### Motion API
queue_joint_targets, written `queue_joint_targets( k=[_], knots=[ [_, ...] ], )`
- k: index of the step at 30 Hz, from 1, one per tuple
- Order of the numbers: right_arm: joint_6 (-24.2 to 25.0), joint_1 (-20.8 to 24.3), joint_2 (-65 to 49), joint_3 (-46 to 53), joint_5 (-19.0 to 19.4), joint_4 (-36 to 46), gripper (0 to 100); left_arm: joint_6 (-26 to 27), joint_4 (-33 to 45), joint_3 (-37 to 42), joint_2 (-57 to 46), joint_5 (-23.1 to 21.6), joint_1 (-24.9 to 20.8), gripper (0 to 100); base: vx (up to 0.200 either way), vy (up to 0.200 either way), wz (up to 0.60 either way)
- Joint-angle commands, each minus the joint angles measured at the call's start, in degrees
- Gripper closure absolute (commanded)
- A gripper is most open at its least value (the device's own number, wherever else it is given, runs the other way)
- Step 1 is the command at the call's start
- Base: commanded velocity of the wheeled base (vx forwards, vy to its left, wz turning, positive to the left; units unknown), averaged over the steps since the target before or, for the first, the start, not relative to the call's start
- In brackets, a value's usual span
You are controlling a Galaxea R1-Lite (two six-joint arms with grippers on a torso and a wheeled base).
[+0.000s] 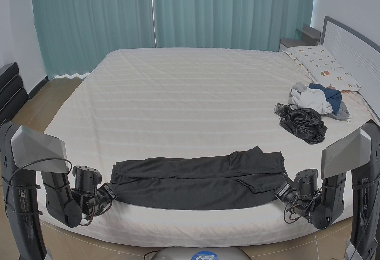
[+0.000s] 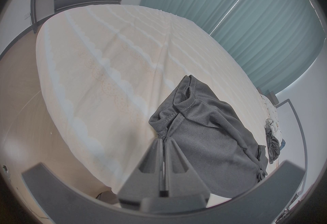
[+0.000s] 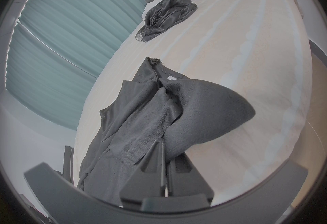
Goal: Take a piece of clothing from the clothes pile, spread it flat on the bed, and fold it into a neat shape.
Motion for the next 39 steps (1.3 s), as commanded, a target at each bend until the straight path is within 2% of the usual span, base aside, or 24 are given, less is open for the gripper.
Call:
queue_joint_targets(
  k=[1, 7, 13, 18, 27, 28, 29, 30, 33, 36, 39],
  knots=[
    [-0.3, 0.1, -2.7, 2.2, 0.2, 0.0, 100, 0.2, 0.1, 0.0, -1.4, 0.0, 0.5, 100, 0.0, 0.0, 0.0],
    [-0.5, 0.5, -3.7, 4.1, 0.5, 0.1, 100, 0.7, 0.2, 0.1, -1.8, 0.0, 1.2, 100, 0.0, 0.0, 0.0],
    [-0.8, 2.9, -3.6, 6.0, 0.5, 0.1, 100, 1.9, 4.5, -0.2, -3.7, 0.0, 1.4, 100, 0.0, 0.0, 0.0],
    [-3.0, 3.0, -2.9, 7.3, 0.6, 0.1, 100, 3.4, 6.0, -0.1, -3.8, 0.0, 2.0, 100, 0.0, 0.0, 0.0],
    [-4.1, 2.5, -0.9, 6.9, 0.7, 0.0, 100, 3.9, 7.0, 0.0, -3.3, -0.1, 2.0, 100, 0.0, 0.0, 0.0],
    [-4.2, 2.6, -0.7, 6.9, 0.8, -0.1, 100, 3.9, 6.9, 0.1, -3.3, -0.1, 1.9, 0, 0.0, 0.0, 0.0],
    [-4.2, 2.6, -0.7, 6.9, 0.8, -0.1, 100, 3.9, 6.9, 0.1, -3.3, -0.1, 1.9, 0, 0.0, 0.0, 0.0],
    [-4.2, 2.6, -0.7, 6.9, 0.8, -0.1, 0, 3.9, 6.9, 0.1, -3.3, -0.1, 1.9, 0, 0.0, 0.0, 0.0],
    [-4.9, 2.9, -2.3, 8.1, 0.8, 0.0, 0, 3.9, 6.8, 0.0, -3.6, -0.2, 2.0, 0, 0.0, 0.0, 0.0],
    [-8.8, 2.3, -6.3, 10.9, 0.5, 0.1, 0, 5.9, 6.9, 1.0, -6.6, -0.2, 2.6, 0, 0.0, 0.0, 0.0],
    [-10.5, 1.2, -9.8, 11.8, 0.5, 0.8, 0, 7.6, 6.8, 1.3, -8.6, -0.4, 3.5, 0, 0.0, 0.0, 0.0]
  ],
)
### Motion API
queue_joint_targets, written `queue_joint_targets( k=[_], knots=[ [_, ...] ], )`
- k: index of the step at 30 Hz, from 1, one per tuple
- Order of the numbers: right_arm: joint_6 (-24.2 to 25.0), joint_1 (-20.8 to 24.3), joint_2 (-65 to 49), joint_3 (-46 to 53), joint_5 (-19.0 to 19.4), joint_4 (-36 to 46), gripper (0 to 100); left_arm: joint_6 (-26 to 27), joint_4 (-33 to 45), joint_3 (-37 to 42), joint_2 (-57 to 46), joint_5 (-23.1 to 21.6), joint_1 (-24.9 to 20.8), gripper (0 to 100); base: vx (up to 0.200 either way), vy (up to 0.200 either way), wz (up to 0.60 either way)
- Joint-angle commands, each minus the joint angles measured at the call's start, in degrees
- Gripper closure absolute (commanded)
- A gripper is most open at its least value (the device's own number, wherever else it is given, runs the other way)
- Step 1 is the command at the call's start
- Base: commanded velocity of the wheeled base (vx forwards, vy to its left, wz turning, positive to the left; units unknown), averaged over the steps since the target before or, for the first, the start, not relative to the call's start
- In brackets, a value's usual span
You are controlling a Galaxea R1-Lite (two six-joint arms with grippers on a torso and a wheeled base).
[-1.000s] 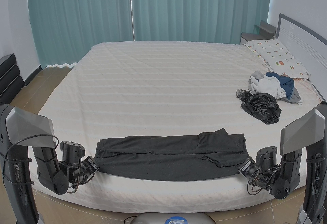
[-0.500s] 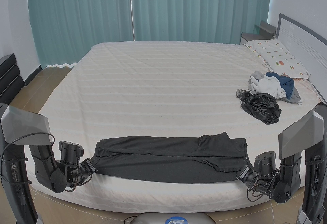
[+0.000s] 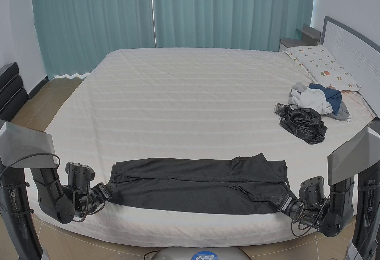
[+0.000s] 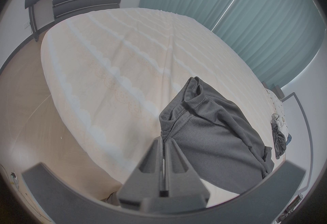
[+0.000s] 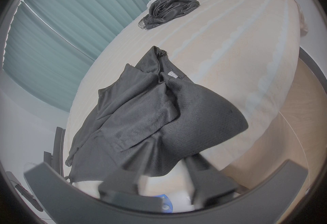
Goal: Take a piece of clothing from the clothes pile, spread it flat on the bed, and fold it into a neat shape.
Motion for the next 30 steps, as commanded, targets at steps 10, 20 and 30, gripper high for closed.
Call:
queue_joint_targets(
  k=[10, 20, 30],
  knots=[
    [-4.6, -7.6, -11.0, 1.4, 0.3, 0.7, 0, -0.1, -0.7, -0.8, -4.8, 0.2, 2.3, 0, 0.0, 0.0, 0.0],
    [-7.5, -12.2, -12.9, 0.1, 0.4, 0.3, 0, -0.6, -0.6, -2.2, -5.1, 0.0, 3.0, 0, 0.16, 0.0, 0.0],
    [-6.1, -12.0, -10.8, -1.2, 6.1, -0.5, 0, -0.4, 3.4, -9.9, -3.8, -2.0, 2.9, 0, 0.08, 0.0, 0.0]
  ],
)
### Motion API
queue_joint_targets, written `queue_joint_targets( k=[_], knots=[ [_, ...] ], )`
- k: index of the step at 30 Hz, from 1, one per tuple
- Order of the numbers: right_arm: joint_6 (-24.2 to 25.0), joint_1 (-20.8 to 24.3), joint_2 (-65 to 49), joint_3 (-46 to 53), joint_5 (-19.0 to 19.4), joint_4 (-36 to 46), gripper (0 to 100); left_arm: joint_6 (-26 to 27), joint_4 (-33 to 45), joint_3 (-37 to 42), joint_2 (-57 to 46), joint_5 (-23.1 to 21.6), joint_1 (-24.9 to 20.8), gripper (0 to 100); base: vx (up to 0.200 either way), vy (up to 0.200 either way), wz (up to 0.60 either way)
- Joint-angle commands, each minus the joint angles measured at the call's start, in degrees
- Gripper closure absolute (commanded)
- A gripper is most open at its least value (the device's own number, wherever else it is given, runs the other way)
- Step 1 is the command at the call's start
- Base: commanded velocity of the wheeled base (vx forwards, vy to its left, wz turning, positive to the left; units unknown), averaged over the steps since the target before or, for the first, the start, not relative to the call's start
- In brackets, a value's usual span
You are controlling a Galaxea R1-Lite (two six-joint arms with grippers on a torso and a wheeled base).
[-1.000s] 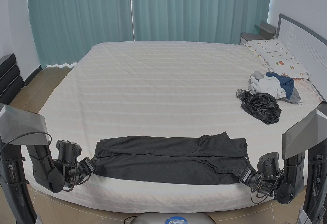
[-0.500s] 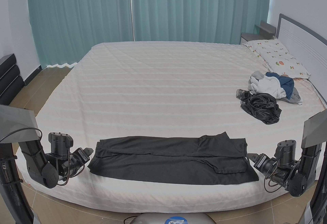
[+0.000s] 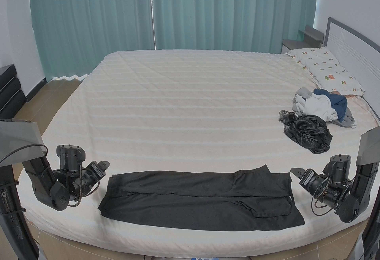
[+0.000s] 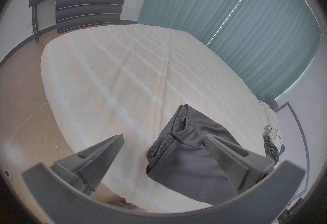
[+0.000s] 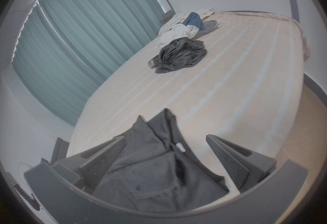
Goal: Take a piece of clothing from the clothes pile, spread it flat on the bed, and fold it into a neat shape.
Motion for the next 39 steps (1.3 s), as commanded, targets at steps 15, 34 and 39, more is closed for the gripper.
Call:
queue_joint_targets(
  k=[15, 34, 39],
  knots=[
    [4.4, 0.3, 2.8, 0.3, 4.4, -0.1, 0, 7.5, 24.1, -22.9, 7.8, -15.2, 1.6, 0, 0.0, 0.0, 0.0],
    [4.3, 0.2, 7.1, 1.5, 4.5, -5.6, 0, 8.4, 26.6, -25.0, 9.9, -15.2, -0.6, 0, 0.0, 0.0, 0.0],
    [4.3, 0.2, 7.0, 1.6, 4.5, -5.6, 0, 8.5, 28.3, -25.3, 10.1, -15.1, -0.7, 100, 0.0, 0.0, 0.0]
  ],
)
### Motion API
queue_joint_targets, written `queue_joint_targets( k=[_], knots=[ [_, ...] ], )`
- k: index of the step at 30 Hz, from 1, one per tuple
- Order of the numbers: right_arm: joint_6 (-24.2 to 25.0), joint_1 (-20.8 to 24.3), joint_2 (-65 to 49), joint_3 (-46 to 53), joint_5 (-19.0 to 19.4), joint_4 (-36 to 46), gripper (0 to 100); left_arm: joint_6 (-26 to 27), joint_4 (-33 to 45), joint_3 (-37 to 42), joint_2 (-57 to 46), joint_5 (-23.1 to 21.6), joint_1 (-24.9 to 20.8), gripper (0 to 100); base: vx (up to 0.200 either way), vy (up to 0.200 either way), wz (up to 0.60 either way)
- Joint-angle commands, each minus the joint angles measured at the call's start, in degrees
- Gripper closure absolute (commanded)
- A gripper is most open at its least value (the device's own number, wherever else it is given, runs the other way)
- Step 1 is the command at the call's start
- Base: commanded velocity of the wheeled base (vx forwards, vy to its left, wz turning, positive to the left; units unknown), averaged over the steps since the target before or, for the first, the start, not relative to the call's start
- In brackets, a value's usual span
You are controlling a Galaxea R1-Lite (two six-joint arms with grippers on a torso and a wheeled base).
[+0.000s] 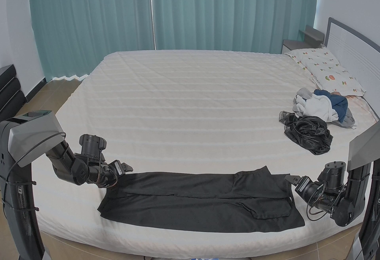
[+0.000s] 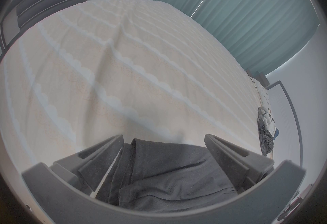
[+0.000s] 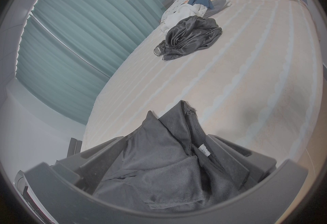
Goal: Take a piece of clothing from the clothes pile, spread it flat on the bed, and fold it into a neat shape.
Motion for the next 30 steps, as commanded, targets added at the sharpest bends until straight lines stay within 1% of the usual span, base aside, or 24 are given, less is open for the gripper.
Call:
queue_joint_targets(
  k=[1, 3, 5, 6, 8, 14, 18, 23, 30],
  knots=[
    [0.0, 0.1, 0.3, 0.1, 0.0, -0.2, 0, 0.0, 0.1, -0.3, 0.3, 0.1, 0.0, 100, 0.0, 0.0, 0.0],
    [0.0, 0.1, 0.4, 0.2, 0.0, -0.2, 0, -0.1, 0.2, -0.9, 0.5, 0.8, 0.2, 100, 0.0, 0.0, 0.0],
    [0.0, 0.1, 0.3, 0.2, 0.0, -0.2, 0, -0.1, 0.2, -1.4, 0.7, 2.4, 0.4, 100, 0.0, 0.0, 0.0],
    [0.0, 0.1, 0.3, 0.3, 0.0, -0.2, 0, -0.1, 0.2, -1.7, 1.0, 4.2, 0.7, 100, 0.0, 0.0, 0.0],
    [0.0, 0.1, 0.4, 0.3, 0.0, -0.2, 0, -0.4, 0.2, -2.1, 0.9, 5.2, 1.1, 100, 0.0, 0.0, 0.0],
    [0.0, 0.1, 0.4, 0.3, 0.0, -0.2, 0, -1.1, -0.1, -2.0, 0.3, 5.4, 2.1, 100, 0.0, 0.0, 0.0],
    [0.0, 0.1, 0.4, 0.3, 0.0, -0.2, 0, -4.4, -0.4, -2.3, -0.1, 5.4, 2.7, 100, 0.0, 0.0, 0.0],
    [0.0, 0.1, 0.4, 0.3, 0.0, -0.2, 0, -6.2, -0.4, -4.0, 0.2, 5.2, 3.4, 100, 0.0, 0.0, 0.0],
    [0.1, 0.1, 0.3, 0.3, 0.0, -0.2, 0, -7.1, -0.4, -5.6, 1.4, 4.6, 4.3, 100, 0.0, 0.0, 0.0]
  ],
)
